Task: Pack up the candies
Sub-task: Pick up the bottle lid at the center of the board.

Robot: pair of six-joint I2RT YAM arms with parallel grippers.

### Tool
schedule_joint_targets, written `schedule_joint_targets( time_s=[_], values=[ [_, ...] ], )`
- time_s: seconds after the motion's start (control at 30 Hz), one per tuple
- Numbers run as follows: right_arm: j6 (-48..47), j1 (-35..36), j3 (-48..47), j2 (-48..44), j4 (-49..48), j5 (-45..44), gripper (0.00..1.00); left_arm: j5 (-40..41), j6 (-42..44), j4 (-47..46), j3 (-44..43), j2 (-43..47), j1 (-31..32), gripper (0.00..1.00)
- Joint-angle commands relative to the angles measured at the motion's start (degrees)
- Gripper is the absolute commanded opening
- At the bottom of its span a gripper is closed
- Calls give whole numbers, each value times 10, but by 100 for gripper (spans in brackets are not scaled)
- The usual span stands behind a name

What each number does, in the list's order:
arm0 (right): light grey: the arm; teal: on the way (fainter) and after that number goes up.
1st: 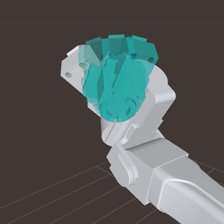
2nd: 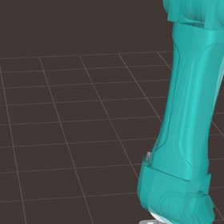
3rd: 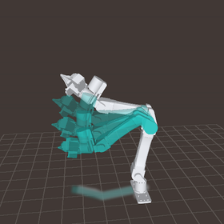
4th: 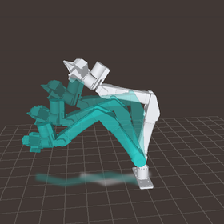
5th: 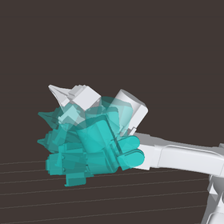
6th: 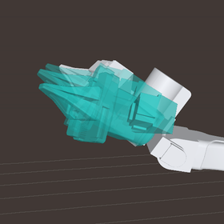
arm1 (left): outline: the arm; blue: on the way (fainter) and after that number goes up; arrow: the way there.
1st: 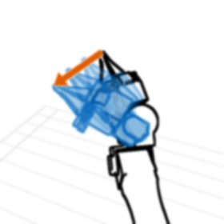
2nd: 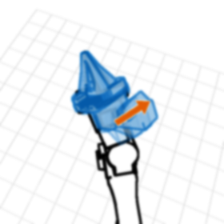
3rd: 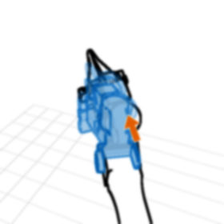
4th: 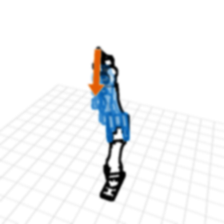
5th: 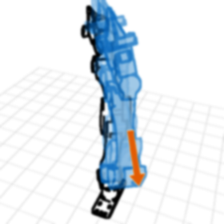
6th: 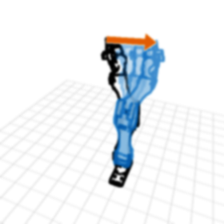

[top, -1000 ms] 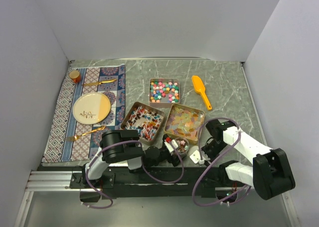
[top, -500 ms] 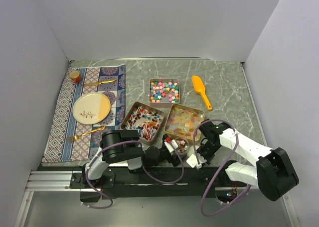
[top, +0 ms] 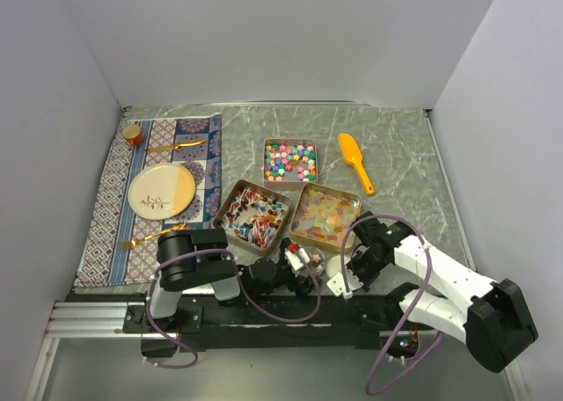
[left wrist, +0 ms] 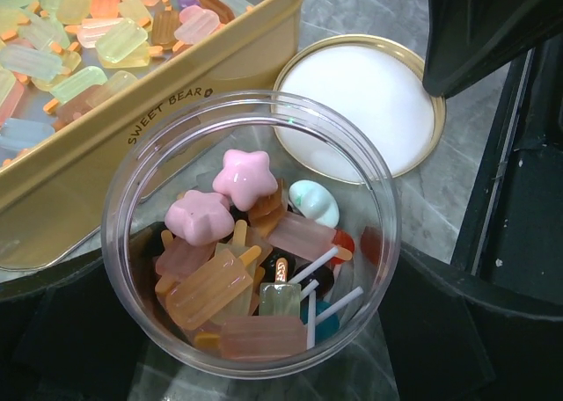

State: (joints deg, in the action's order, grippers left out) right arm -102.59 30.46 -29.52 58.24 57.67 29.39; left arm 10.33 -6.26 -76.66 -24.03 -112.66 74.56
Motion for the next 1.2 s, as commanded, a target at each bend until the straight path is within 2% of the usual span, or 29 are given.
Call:
schedule_joint_targets(
  time_s=[0.0, 0.03, 0.2, 0.3, 0.5, 0.57, 0.7, 0.77, 0.87, 0.9, 0.97, 1.0, 1.03, 1.1, 1.13, 1.17],
  values=[
    [24, 14, 2, -24, -11, -7, 0, -23, -2, 75, -1, 13, 4, 99],
    [26, 15, 3, -23, -12, -13, 0, -24, 1, 80, -1, 18, 4, 97],
    [45, 14, -27, -22, 19, -32, 0, -5, 5, 116, 21, 62, 3, 97],
    [43, 10, -51, -41, 53, -41, 0, -1, 15, 176, 24, 124, 4, 97],
    [42, 11, -87, -80, 124, -53, 0, -69, 32, 293, 38, 245, 1, 97],
    [76, 8, -113, -88, 139, -64, 0, -66, 31, 350, 24, 269, 1, 97],
    [150, -19, -192, -83, 153, -39, 0, -49, 50, 440, -2, 377, -8, 97],
    [233, -27, -258, -60, 140, -21, 0, -45, 56, 476, -23, 418, -20, 97],
    [371, -39, -349, -21, 110, 36, 0, -33, 44, 553, -77, 478, -62, 97],
    [403, -45, -367, -13, 100, 49, 0, -28, 34, 571, -93, 491, -98, 97],
    [508, -49, -409, -1, 56, 82, 0, -42, -43, 642, -166, 491, -154, 97],
    [540, -52, -417, -2, 37, 93, 0, -53, -81, 665, -219, 481, -220, 97],
    [606, -54, -425, -2, 16, 107, 0, -94, -159, 707, -243, 474, -252, 97],
    [710, -59, -426, -13, -64, 120, 0, -143, -224, 730, -300, 447, -336, 97],
    [748, -64, -424, -18, -92, 123, 0, -158, -288, 745, -316, 437, -356, 97],
    [786, -66, -421, -29, -156, 116, 0, -207, -319, 749, -332, 414, -376, 97]
  ],
)
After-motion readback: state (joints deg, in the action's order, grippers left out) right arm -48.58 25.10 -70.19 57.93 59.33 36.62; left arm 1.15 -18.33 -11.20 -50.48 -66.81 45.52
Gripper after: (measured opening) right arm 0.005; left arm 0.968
